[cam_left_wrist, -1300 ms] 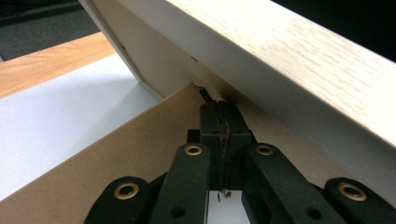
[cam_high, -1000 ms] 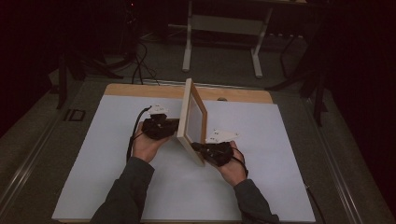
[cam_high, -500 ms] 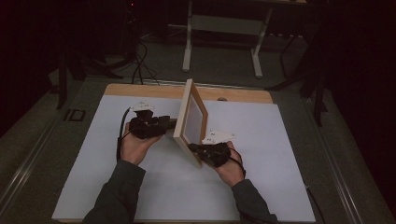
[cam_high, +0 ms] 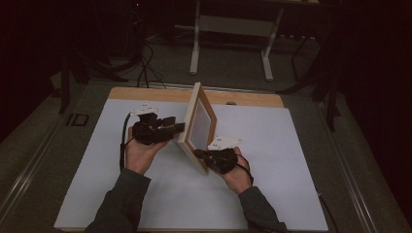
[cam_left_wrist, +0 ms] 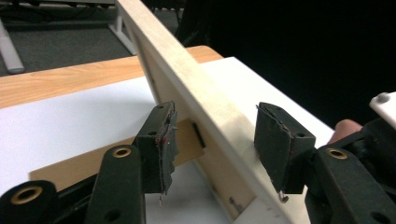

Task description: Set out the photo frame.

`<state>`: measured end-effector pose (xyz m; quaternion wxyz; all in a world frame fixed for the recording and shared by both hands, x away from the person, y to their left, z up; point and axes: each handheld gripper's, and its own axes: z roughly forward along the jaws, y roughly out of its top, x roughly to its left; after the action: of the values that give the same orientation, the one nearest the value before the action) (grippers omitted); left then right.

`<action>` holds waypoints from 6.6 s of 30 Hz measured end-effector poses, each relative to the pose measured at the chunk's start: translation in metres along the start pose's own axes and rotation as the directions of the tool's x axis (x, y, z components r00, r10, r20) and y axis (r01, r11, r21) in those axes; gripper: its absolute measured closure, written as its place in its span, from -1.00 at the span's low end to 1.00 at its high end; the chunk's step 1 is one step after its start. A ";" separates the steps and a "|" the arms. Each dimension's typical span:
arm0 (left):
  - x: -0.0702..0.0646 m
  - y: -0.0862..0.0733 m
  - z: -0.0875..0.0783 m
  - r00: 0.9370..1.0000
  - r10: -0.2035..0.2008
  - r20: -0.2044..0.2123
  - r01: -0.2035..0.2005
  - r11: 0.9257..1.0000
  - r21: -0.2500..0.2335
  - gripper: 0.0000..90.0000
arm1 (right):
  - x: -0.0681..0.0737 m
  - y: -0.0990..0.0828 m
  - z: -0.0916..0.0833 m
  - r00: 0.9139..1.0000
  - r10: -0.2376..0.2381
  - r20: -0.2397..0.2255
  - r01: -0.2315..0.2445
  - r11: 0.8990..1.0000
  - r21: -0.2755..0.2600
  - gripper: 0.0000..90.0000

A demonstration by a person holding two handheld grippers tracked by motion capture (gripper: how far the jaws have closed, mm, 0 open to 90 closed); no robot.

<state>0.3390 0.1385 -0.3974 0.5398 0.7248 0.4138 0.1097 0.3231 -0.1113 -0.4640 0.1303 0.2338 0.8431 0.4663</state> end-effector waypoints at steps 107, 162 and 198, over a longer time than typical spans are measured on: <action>0.030 0.007 0.035 0.949 0.171 0.266 -0.207 0.972 0.114 0.61 | -0.077 -0.017 -0.063 0.960 0.155 0.235 -0.146 0.988 -0.058 0.51; -0.004 -0.035 0.012 0.999 0.054 0.006 -0.054 0.997 0.057 0.47 | -0.155 0.017 -0.056 0.963 0.187 0.192 -0.181 0.982 -0.052 -0.19; 0.006 -0.035 0.022 0.998 0.062 -0.002 -0.061 0.994 0.087 0.55 | -0.161 0.010 -0.055 0.967 0.225 0.120 -0.219 0.974 -0.061 -0.13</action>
<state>0.3393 0.1308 -0.4383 0.5032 0.7597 0.3970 0.1099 0.4391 -0.2298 -0.4262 0.1358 0.3529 0.7905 0.4819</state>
